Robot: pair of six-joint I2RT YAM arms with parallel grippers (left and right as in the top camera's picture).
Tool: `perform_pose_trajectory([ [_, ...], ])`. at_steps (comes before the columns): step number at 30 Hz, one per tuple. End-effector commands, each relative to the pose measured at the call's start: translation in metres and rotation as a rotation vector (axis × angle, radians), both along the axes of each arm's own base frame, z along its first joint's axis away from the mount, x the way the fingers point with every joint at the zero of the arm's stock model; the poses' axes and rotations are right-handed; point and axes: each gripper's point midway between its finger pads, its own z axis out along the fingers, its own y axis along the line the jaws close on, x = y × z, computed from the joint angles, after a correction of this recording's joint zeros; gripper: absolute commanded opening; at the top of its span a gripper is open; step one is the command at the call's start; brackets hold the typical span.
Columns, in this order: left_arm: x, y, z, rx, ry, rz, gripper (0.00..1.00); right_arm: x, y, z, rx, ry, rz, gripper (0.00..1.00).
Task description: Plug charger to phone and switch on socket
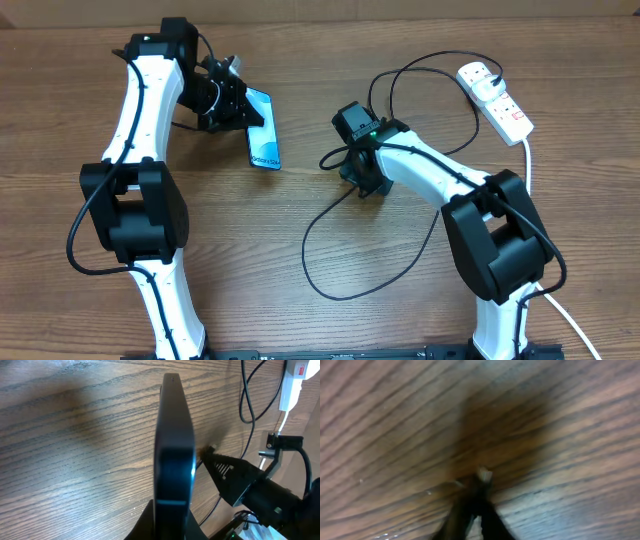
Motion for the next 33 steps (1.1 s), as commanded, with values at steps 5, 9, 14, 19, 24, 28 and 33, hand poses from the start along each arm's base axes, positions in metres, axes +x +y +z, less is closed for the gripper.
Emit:
perform_pose_trajectory([
  [5,0.003,0.0,0.017,-0.004,-0.042,0.008,0.04,0.006,-0.008,0.008,0.006,0.014,-0.031,0.41],
  [9,0.005,-0.001,0.017,-0.008,-0.052,0.007,0.04,0.009,-0.001,0.019,0.112,0.065,-0.032,0.4],
  [14,0.006,-0.001,0.017,-0.007,-0.053,0.007,0.04,0.004,0.008,0.016,0.178,0.109,-0.065,0.27],
  [19,0.004,-0.001,0.017,-0.007,-0.048,0.007,0.04,0.0,0.006,0.004,0.151,0.135,-0.12,0.24],
  [24,0.004,-0.001,0.017,-0.007,-0.046,0.007,0.04,-0.004,0.006,0.0,0.15,0.155,-0.135,0.2],
  [28,0.004,-0.001,0.017,-0.008,-0.045,0.008,0.04,-0.004,0.003,-0.002,0.137,0.15,-0.138,0.2],
  [33,0.004,-0.001,0.017,-0.008,-0.045,0.007,0.04,-0.002,-0.001,-0.007,0.12,0.133,-0.163,0.18],
])
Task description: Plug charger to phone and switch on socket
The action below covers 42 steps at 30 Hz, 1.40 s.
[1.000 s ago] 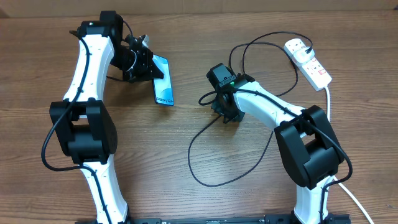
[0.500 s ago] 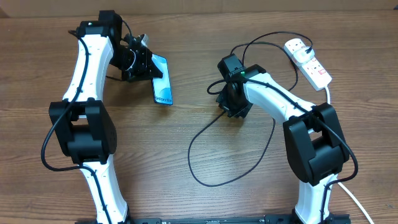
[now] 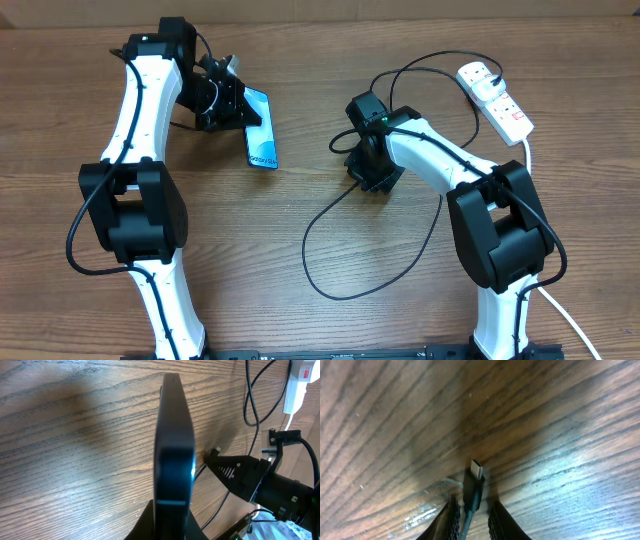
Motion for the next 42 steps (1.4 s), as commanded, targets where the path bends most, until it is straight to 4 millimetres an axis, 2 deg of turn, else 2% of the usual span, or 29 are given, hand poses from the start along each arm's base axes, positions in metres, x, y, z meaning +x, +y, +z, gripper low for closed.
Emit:
perform_pose_trajectory([
  [1,0.002,-0.003,0.019,-0.024,-0.036,0.007,0.04,0.001,-0.002,-0.006,-0.025,-0.007,-0.024,0.17],
  [3,0.002,-0.003,0.019,-0.024,-0.036,0.006,0.04,0.002,-0.003,-0.006,-0.027,-0.008,-0.025,0.11],
  [10,0.002,-0.007,0.022,-0.052,-0.053,-0.019,0.04,0.007,0.0,-0.006,-0.015,-0.031,-0.024,0.04],
  [13,-0.001,-0.027,0.04,-0.206,-0.091,-0.073,0.04,0.007,0.003,-0.005,-0.002,-0.028,-0.005,0.04],
  [14,-0.003,-0.042,0.062,-0.362,-0.126,-0.105,0.04,0.005,0.013,0.002,0.059,-0.023,0.055,0.04],
  [15,-0.003,-0.048,0.073,-0.435,-0.14,-0.111,0.04,0.005,0.02,0.007,0.101,-0.022,0.088,0.03],
  [18,-0.003,-0.057,0.115,-0.696,-0.173,-0.106,0.04,0.003,0.048,0.039,0.297,-0.054,0.247,0.04],
  [21,-0.004,-0.056,0.155,-0.928,-0.206,-0.099,0.04,-0.01,0.083,0.092,0.559,-0.123,0.445,0.04],
  [23,-0.002,-0.053,0.158,-0.948,-0.178,-0.077,0.04,-0.024,0.1,0.134,0.731,-0.193,0.6,0.04],
  [24,-0.002,-0.053,0.158,-0.948,-0.181,-0.078,0.04,-0.031,0.104,0.148,0.785,-0.213,0.645,0.04],
  [25,-0.002,-0.052,0.158,-0.948,-0.183,-0.077,0.04,-0.047,0.11,0.178,0.897,-0.257,0.742,0.04],
  [27,-0.002,-0.052,0.158,-0.948,-0.183,-0.078,0.04,-0.063,0.114,0.206,1.013,-0.324,0.864,0.04],
  [29,-0.002,-0.053,0.158,-0.948,-0.181,-0.079,0.04,-0.072,0.116,0.222,1.089,-0.377,0.942,0.04],
  [33,-0.007,-0.064,0.158,-0.951,-0.164,-0.098,0.04,-0.075,0.119,0.232,1.148,-0.408,0.979,0.04],
  [36,-0.01,-0.072,0.158,-0.952,-0.156,-0.117,0.04,-0.082,0.122,0.25,1.265,-0.45,1.031,0.04],
  [42,-0.011,-0.076,0.158,-0.953,-0.152,-0.125,0.04,-0.078,0.118,0.251,1.266,-0.459,1.019,0.04],
])
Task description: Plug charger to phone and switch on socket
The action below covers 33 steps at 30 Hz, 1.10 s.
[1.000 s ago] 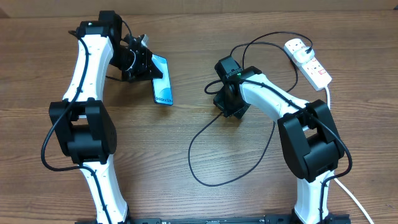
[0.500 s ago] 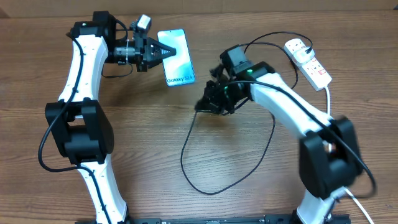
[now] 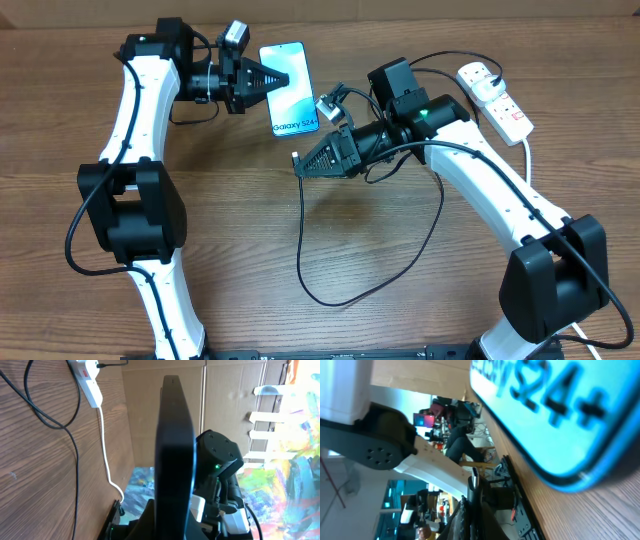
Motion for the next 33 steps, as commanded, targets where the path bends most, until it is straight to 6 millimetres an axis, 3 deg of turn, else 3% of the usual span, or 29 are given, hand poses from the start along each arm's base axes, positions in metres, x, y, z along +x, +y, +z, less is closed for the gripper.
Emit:
perform_pose_trajectory([
  [1,-0.007,-0.007,0.028,-0.07,-0.055,-0.019,0.04,-0.002,-0.001,0.016,0.079,-0.029,0.034,0.04],
  [6,-0.007,-0.007,0.028,-0.07,-0.052,-0.019,0.04,0.007,-0.009,0.015,0.073,-0.029,0.002,0.04],
  [10,-0.007,-0.007,0.028,-0.07,-0.051,-0.019,0.04,0.021,-0.012,-0.005,-0.053,-0.029,-0.079,0.04],
  [21,-0.007,-0.007,0.028,-0.07,-0.048,-0.019,0.04,0.029,-0.007,0.008,0.003,-0.027,-0.084,0.04],
  [33,-0.007,-0.007,0.028,-0.071,-0.042,-0.019,0.04,0.031,-0.006,0.008,0.005,-0.03,-0.087,0.03],
])
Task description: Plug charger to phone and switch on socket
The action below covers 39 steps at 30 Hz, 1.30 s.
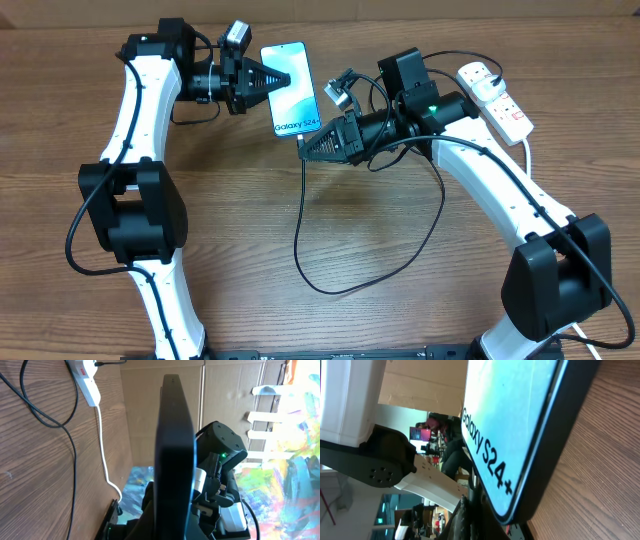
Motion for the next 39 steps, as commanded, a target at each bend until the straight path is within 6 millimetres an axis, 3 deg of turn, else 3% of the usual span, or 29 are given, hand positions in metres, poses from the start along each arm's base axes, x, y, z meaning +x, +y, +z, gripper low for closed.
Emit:
perform_pose_trajectory([
  [1,-0.0067,-0.0059,0.027,-0.063,-0.046,-0.016,0.04,0.0016,0.0006,0.0069,0.022,-0.01,0.007,0.03],
  [39,-0.0074,-0.0059,0.0271,-0.064,-0.039,-0.016,0.04,0.0034,0.0005,0.0044,0.002,0.028,-0.013,0.03],
])
